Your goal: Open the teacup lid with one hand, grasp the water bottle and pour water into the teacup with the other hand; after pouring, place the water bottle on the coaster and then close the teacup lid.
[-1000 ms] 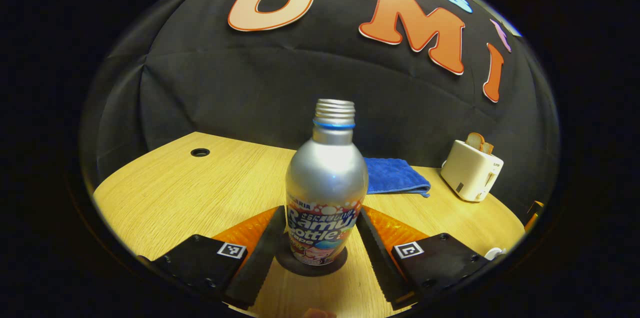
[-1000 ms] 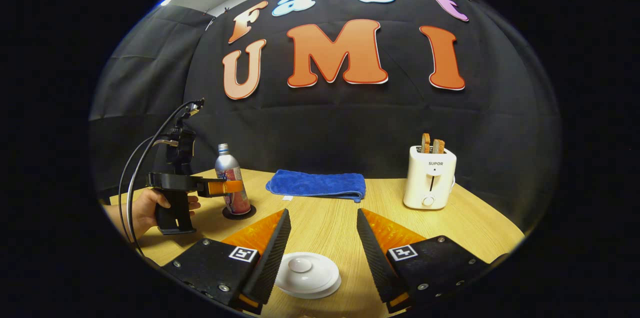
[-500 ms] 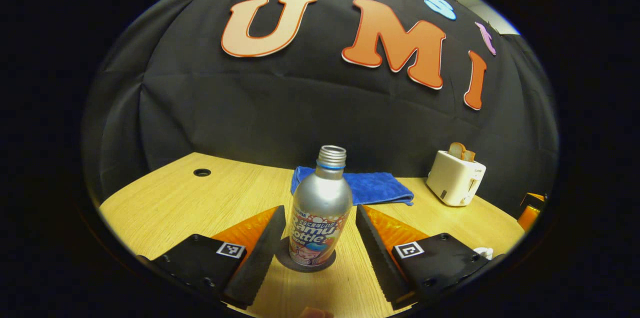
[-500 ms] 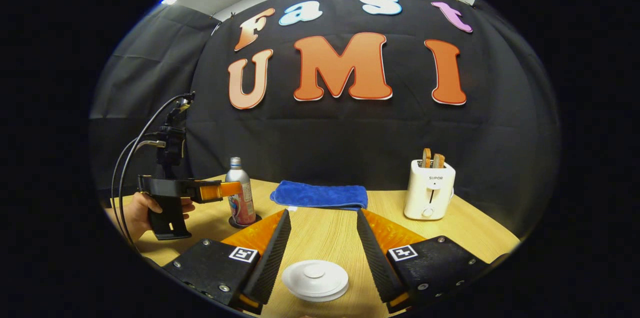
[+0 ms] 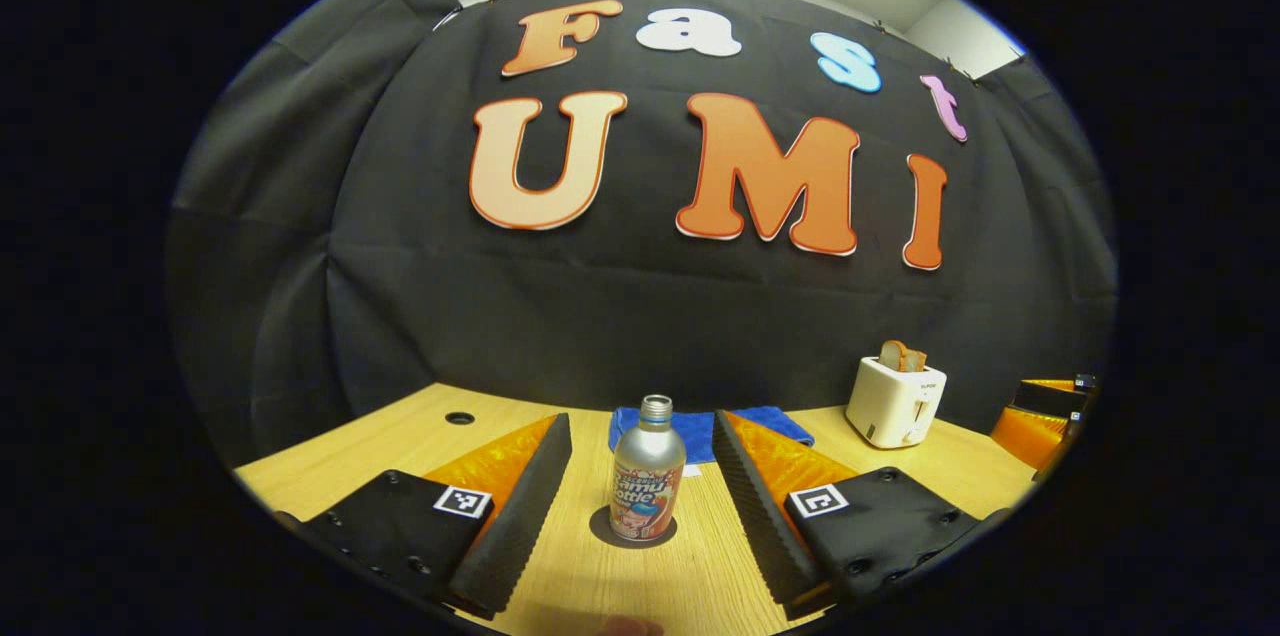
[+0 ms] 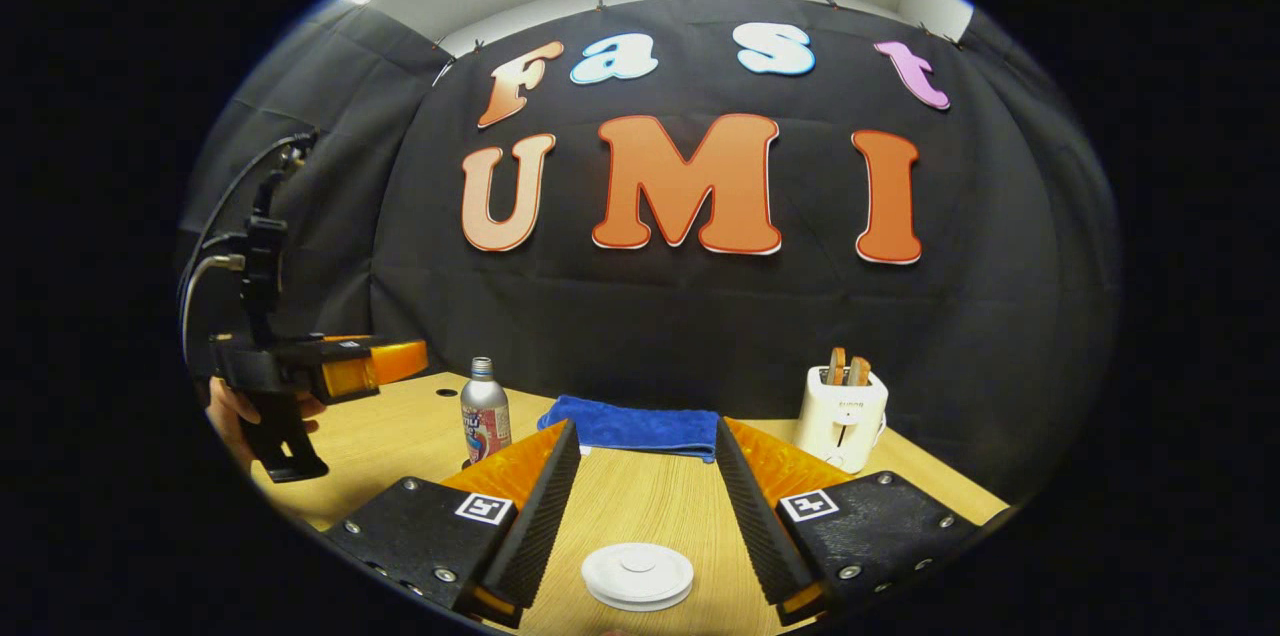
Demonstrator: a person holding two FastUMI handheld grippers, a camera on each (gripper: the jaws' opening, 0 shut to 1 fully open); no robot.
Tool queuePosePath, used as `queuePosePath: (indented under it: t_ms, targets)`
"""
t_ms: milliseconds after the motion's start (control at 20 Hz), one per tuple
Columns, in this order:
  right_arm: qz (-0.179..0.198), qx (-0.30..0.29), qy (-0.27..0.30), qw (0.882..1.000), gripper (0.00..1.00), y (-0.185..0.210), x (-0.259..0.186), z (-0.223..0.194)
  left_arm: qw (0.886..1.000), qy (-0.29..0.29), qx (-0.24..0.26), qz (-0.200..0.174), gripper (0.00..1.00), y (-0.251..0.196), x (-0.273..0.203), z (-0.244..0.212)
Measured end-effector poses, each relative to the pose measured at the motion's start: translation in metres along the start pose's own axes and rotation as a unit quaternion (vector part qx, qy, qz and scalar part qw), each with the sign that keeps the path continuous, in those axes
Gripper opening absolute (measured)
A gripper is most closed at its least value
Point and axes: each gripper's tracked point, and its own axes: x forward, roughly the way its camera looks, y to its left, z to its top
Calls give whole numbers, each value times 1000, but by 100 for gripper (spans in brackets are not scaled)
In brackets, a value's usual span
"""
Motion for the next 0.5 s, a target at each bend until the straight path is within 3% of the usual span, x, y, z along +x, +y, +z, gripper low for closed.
queuePosePath:
  t_ms: [250, 500]
  targets:
    - [-9, -2, -21, 1000, 89, 3, 1, 22, 999, -29, 3, 17, 93, 8, -29, 30]
    - [-6, 12, -36, 999, 89, 4, 2, 40, 997, -56, 18, 41, 93, 26, -47, 50]
